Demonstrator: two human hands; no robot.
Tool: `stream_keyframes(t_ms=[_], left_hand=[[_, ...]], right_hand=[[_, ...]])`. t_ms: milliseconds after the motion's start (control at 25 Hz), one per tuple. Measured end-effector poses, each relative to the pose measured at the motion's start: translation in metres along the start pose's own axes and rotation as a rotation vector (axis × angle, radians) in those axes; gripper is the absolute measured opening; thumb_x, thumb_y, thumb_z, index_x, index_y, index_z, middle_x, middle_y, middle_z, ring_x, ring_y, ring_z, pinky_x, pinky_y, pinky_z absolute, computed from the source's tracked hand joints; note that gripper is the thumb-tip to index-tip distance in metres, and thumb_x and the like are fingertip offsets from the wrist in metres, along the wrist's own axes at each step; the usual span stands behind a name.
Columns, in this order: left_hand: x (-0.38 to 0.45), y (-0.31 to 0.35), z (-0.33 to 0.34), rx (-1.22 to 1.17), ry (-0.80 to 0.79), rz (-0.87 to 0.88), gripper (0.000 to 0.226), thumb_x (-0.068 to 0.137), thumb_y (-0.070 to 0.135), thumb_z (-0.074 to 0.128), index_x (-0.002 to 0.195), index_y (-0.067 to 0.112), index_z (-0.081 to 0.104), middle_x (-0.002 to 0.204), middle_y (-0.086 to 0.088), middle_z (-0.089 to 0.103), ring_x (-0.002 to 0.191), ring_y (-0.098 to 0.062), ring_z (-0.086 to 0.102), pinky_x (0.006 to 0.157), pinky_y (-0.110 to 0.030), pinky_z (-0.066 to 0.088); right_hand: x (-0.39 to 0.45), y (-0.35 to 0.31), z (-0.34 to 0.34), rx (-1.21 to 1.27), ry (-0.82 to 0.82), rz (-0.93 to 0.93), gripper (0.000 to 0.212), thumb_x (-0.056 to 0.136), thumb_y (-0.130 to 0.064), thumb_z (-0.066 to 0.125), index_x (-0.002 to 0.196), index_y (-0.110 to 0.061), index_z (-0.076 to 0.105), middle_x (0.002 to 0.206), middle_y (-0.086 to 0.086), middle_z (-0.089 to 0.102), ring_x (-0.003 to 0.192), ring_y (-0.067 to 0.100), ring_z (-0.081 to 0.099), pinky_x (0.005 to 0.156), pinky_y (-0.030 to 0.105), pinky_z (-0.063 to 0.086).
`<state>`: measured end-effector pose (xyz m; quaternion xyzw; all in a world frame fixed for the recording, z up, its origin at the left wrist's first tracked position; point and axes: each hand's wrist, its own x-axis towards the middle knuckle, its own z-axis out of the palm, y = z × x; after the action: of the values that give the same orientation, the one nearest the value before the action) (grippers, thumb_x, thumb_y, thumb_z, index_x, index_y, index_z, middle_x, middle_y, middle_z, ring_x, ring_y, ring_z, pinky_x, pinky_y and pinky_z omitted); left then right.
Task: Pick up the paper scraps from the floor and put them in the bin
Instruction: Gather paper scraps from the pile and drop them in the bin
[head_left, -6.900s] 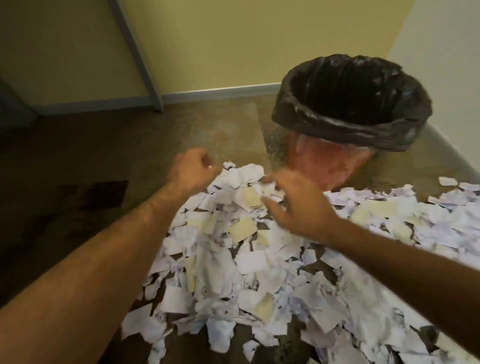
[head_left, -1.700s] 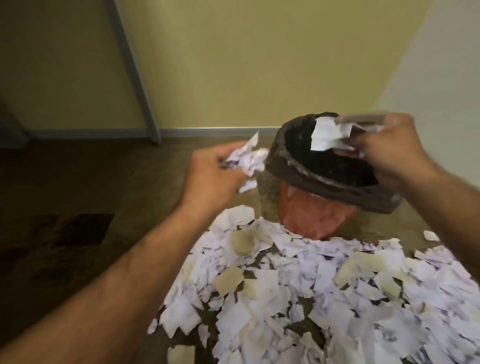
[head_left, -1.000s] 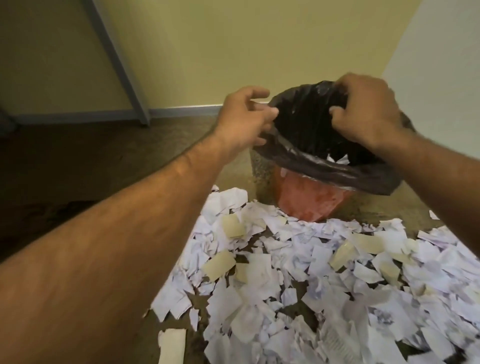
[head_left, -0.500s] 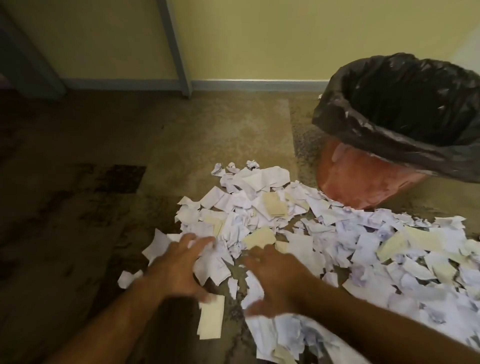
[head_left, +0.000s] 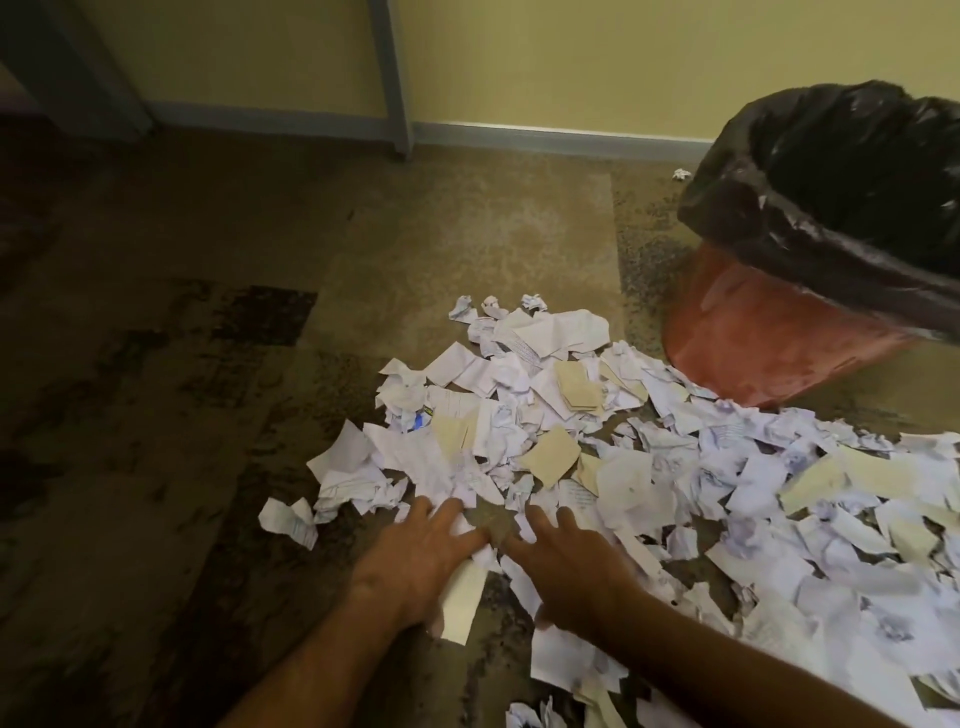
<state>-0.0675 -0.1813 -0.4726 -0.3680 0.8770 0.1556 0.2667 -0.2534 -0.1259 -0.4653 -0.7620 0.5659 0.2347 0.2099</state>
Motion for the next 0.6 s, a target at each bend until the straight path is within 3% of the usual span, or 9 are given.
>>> stream_keyframes(t_ms=[160,320,480,600], left_hand=[[-0.009,0.008,0.011,-0.049,0.036,0.014,0.078,0.079,0.022,0.074,0.141,0.038,0.030,0.146,-0.003,0.030,0.130,-0.030,0.034,0.099,-0.046,0.045],[-0.013,0.013,0.016,-0.088,0.053,0.015,0.060,0.087,0.024,0.066,0.137,0.036,0.036,0.147,-0.003,0.029,0.123,-0.028,0.042,0.094,-0.044,0.047],[-0.016,0.014,0.014,-0.177,0.011,0.006,0.085,0.079,0.021,0.075,0.143,0.039,0.023,0.150,-0.004,0.025,0.124,-0.030,0.047,0.095,-0.042,0.048],[-0.014,0.020,0.011,-0.176,-0.002,-0.020,0.087,0.075,0.022,0.078,0.141,0.035,0.023,0.150,-0.009,0.023,0.121,-0.032,0.050,0.094,-0.042,0.050]], right_hand=[[-0.004,-0.012,0.001,-0.007,0.030,-0.053,0.058,0.091,-0.019,0.063,0.143,-0.019,0.037,0.152,0.019,0.025,0.128,0.038,0.037,0.091,0.045,0.050],[-0.006,-0.018,0.004,-0.017,0.045,-0.093,0.042,0.092,-0.009,0.059,0.133,-0.013,0.050,0.140,0.020,0.040,0.111,0.037,0.050,0.085,0.046,0.051],[-0.015,-0.012,0.006,0.051,0.080,-0.090,0.040,0.091,-0.003,0.057,0.130,-0.012,0.052,0.129,0.016,0.052,0.108,0.031,0.051,0.084,0.039,0.047],[-0.021,-0.006,0.008,0.113,0.111,-0.058,0.049,0.090,-0.009,0.063,0.135,-0.014,0.047,0.151,0.014,0.030,0.112,0.031,0.051,0.087,0.041,0.049]])
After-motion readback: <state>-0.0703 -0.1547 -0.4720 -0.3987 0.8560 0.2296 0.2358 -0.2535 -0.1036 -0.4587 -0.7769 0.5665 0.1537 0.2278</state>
